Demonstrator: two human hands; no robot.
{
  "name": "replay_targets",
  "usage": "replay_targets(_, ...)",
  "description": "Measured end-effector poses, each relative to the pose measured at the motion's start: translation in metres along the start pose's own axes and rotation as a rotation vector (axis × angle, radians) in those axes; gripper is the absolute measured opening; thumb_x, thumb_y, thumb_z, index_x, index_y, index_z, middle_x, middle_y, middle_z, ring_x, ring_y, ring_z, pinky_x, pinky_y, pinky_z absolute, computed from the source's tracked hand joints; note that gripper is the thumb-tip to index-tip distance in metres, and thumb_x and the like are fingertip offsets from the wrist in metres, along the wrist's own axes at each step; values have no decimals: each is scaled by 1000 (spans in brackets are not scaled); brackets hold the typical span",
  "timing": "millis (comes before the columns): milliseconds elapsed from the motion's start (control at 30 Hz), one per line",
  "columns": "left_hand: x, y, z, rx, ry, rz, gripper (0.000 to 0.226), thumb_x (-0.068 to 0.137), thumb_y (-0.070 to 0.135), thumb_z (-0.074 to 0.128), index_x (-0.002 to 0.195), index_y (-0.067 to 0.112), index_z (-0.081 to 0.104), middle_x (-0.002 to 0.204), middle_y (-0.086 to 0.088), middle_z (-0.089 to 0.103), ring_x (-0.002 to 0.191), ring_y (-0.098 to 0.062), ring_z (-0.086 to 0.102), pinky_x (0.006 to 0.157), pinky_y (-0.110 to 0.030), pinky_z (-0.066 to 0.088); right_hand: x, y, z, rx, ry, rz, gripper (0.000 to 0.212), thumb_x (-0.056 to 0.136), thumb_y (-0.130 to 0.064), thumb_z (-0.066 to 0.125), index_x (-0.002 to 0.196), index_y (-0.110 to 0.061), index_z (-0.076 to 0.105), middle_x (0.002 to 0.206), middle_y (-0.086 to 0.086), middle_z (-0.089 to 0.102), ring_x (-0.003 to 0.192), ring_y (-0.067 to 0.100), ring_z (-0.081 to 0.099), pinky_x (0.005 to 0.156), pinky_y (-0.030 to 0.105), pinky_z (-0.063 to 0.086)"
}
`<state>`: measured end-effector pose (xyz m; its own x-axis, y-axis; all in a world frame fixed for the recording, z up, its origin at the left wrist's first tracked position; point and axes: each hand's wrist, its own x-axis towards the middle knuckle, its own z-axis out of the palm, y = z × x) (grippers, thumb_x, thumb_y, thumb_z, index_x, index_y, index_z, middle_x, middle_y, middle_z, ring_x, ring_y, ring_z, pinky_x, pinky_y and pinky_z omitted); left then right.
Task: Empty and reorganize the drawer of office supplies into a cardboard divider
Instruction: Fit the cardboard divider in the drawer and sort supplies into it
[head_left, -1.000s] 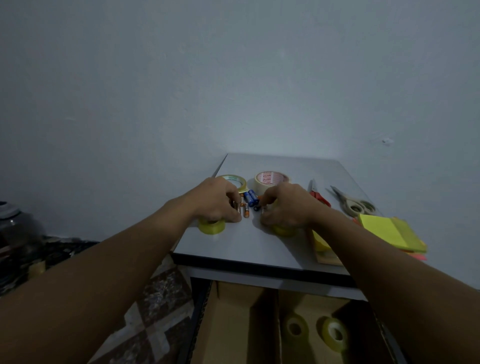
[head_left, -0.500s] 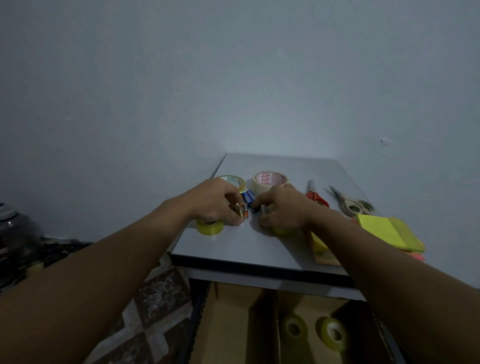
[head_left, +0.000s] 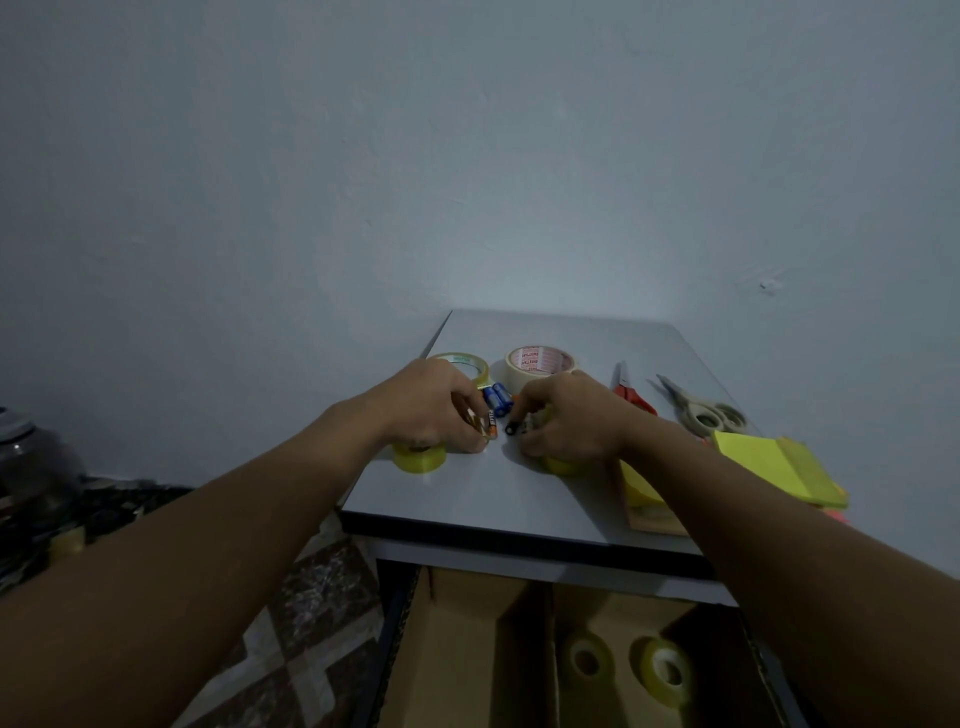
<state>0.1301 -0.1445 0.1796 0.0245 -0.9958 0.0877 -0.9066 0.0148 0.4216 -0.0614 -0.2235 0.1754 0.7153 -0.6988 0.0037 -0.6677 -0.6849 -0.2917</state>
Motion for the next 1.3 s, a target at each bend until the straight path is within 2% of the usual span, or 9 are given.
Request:
replay_targets(167, 4, 0, -2, 46, -12, -7, 38, 70, 40, 87, 106, 31, 77, 101, 9, 70, 83, -4, 60, 61, -18, 42, 2, 0, 1, -54, 0, 32, 55, 84, -40, 67, 136, -30, 52, 138, 7, 50, 129, 30, 40, 104, 42, 43)
replay_targets(267, 5, -1, -2, 53, -14, 5, 37, 70, 41, 86, 105, 31, 77, 100, 10, 70, 82, -2, 60, 61, -17, 41, 4, -1, 1, -56, 20, 21, 53, 88, -38, 65, 137, -24, 52, 135, 8, 53, 127, 28, 45, 99, 34, 42)
replay_targets(367, 4, -3, -2, 49, -8, 17, 38, 70, 41, 86, 105, 32, 77, 99, 12, 70, 80, 0, 59, 60, -16, 39, 5, -1, 3, -107, 16, 31, 53, 89, -40, 62, 139, -27, 51, 138, 8, 51, 134, 31, 38, 110, 44, 37)
replay_targets(467, 4, -4, -3, 67, -33, 30, 39, 72, 41, 85, 109, 32, 76, 103, 11, 69, 81, -1, 57, 61, -17, 39, 4, -1, 3, -94, 4, 21, 47, 86, -40, 65, 131, -31, 55, 139, 6, 49, 135, 31, 34, 110, 48, 36)
replay_targets(667, 4, -1, -7, 86, -80, 33, 41, 72, 39, 86, 110, 30, 75, 106, 9, 69, 83, -2, 58, 62, -16, 41, 3, 1, 1, -53, 19, 5, 44, 84, -44, 69, 125, -32, 60, 136, 4, 51, 127, 27, 42, 98, 38, 44)
replay_targets(767, 3, 0, -7, 94, -69, 52, 38, 73, 39, 86, 108, 30, 76, 101, 11, 67, 80, 1, 57, 61, -16, 40, 2, -1, 1, -18, 28, -33, 42, 85, -45, 71, 122, -26, 64, 126, 1, 60, 112, 17, 50, 85, 27, 41)
replay_targets(967, 1, -5, -7, 64, -26, 76, 37, 69, 42, 86, 104, 33, 77, 99, 13, 70, 84, -2, 62, 66, -18, 45, 0, -5, 2, -18, 55, -64, 40, 86, -43, 71, 118, -20, 67, 116, 0, 65, 97, 11, 56, 67, 14, 38)
replay_targets(1167, 0, -6, -8, 50, -19, 93, 35, 69, 41, 86, 101, 35, 77, 95, 15, 69, 82, -2, 63, 63, -17, 43, -3, -13, 0, -43, 43, -82, 36, 88, -39, 69, 116, -16, 68, 111, 2, 67, 95, 12, 61, 71, 15, 44)
replay_targets(1300, 0, -9, -7, 28, -13, 88, 33, 69, 40, 85, 101, 36, 75, 92, 17, 68, 82, -4, 64, 66, -20, 45, 1, -15, 0, -71, 29, -86, 35, 88, -39, 70, 114, -17, 69, 109, 4, 70, 95, 15, 65, 81, 22, 52)
